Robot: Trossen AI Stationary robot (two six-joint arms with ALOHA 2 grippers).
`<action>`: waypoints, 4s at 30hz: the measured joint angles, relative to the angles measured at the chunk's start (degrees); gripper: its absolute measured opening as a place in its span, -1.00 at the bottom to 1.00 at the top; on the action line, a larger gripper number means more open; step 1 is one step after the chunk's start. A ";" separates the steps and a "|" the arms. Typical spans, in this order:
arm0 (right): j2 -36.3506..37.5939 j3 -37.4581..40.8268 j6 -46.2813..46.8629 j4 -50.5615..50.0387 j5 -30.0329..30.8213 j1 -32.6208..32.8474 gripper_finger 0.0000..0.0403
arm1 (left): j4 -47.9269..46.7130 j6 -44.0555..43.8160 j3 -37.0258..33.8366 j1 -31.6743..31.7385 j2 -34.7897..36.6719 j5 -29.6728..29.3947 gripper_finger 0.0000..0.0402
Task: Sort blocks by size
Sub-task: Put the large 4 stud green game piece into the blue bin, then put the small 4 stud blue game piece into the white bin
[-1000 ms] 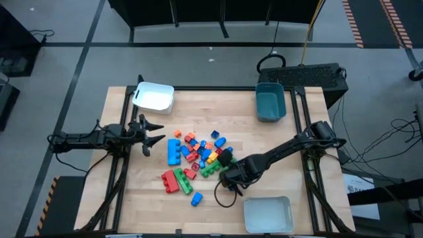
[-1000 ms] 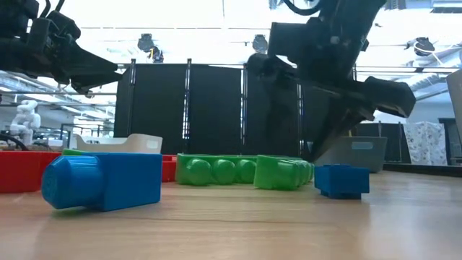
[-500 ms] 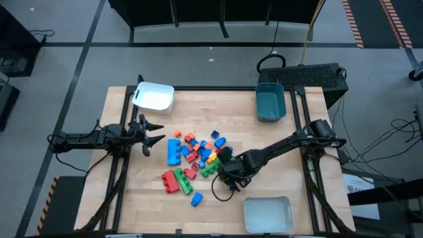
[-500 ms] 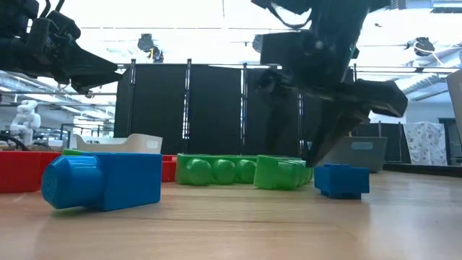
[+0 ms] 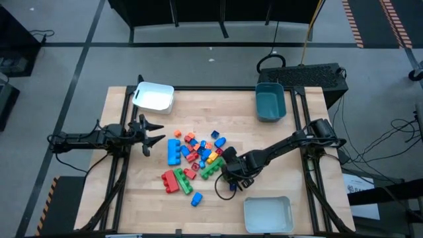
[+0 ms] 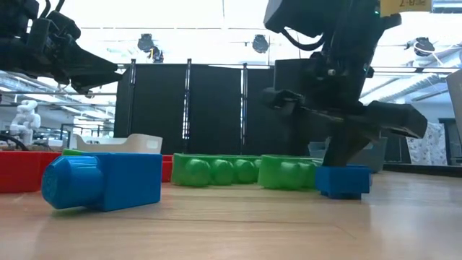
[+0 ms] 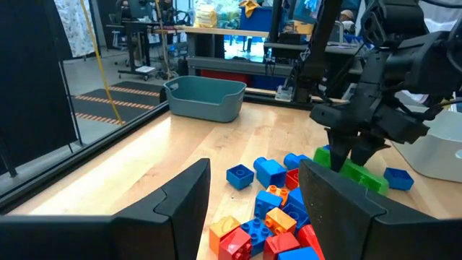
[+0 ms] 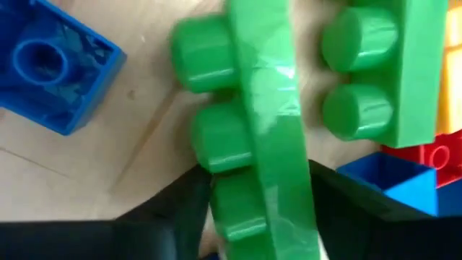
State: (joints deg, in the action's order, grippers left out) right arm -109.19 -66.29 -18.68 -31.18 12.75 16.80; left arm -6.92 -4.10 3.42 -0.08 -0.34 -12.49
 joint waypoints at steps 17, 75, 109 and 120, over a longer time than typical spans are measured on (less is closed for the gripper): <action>10.75 -2.14 9.63 -5.38 1.29 -1.31 -0.31 | 0.01 -0.02 -0.02 0.00 -0.02 0.01 0.05; 34.84 -5.71 3.33 -18.03 -27.48 -42.94 -0.09 | 0.19 -1.66 -0.07 0.00 -0.02 -1.97 0.05; 7.49 8.14 44.22 -9.27 -19.96 -8.76 0.20 | 0.10 -1.64 -0.04 0.00 -5.15 -1.29 0.05; 4.98 8.07 45.44 -8.68 -14.89 -8.69 -0.21 | 0.13 -1.63 -0.04 0.00 -7.04 -1.29 0.05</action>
State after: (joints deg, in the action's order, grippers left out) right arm -104.20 -58.22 26.76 -39.86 -2.14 8.10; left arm -6.79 -5.72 3.38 -0.08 -7.38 -13.78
